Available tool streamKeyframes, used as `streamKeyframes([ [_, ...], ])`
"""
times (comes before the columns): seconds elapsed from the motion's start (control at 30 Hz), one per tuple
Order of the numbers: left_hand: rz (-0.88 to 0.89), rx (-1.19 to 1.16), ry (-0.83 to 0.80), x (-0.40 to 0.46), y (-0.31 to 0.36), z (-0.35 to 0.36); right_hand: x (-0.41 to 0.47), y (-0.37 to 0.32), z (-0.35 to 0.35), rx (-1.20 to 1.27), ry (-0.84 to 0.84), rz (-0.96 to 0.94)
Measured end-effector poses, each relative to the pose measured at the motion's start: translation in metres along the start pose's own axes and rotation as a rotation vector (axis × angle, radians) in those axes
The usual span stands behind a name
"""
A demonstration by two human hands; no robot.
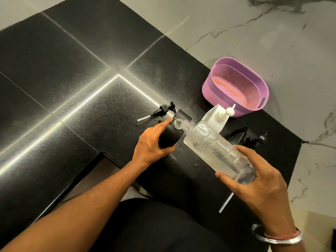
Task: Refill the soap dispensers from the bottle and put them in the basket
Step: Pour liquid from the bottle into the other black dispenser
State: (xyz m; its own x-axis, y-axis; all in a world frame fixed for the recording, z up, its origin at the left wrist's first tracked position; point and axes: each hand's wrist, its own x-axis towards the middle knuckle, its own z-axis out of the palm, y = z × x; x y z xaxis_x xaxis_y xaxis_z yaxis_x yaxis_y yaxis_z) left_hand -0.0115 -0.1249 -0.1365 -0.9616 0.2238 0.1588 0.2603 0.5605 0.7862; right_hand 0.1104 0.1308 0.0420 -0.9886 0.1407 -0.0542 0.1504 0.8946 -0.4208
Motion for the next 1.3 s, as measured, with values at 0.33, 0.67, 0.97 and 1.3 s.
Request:
streamKeyframes([
  [0.33, -0.003, -0.014, -0.009, 0.0004, -0.0002, 0.0003, 0.0000, 0.0016, 0.0000, -0.020, 0.001, -0.002],
  [0.67, 0.009, -0.004, 0.000, 0.0007, -0.0013, 0.0014, -0.0003, 0.0022, -0.0013, -0.018, -0.002, 0.002],
  [0.97, 0.013, 0.001, 0.007, 0.0002, -0.0010, 0.0010, 0.0005, 0.0010, -0.0022, -0.019, -0.006, -0.006],
  [1.3, -0.001, -0.010, 0.003, 0.0011, -0.0013, 0.0014, 0.0019, -0.0020, -0.0044, -0.016, 0.009, -0.007],
])
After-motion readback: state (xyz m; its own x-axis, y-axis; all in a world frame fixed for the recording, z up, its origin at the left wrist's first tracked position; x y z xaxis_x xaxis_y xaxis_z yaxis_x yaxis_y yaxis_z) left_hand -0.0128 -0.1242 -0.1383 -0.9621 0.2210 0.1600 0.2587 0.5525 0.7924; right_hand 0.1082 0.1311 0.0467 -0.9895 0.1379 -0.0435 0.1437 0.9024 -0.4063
